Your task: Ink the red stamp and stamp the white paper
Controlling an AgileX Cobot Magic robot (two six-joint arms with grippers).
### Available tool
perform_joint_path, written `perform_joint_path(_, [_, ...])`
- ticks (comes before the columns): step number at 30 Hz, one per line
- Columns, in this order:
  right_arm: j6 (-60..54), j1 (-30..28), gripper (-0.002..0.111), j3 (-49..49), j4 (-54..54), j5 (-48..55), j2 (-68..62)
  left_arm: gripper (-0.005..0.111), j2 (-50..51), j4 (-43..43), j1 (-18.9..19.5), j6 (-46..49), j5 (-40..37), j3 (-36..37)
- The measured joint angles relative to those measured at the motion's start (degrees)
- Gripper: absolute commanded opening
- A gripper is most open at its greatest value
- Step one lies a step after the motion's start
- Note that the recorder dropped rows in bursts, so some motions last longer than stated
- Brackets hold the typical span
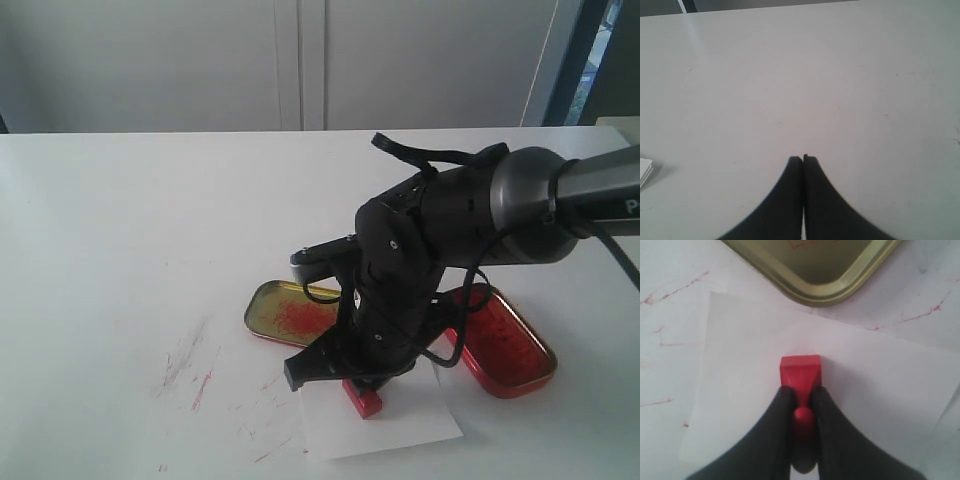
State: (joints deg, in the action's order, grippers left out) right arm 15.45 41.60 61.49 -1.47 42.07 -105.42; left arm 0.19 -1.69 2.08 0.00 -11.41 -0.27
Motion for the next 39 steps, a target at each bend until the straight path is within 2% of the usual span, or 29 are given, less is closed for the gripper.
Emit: perform_joint_path(39, [4.01, 0.0, 0.0, -0.68, 2.41, -1.05, 6.07, 0.0, 0.0, 0.0, 0.0, 0.0, 0.0, 0.0])
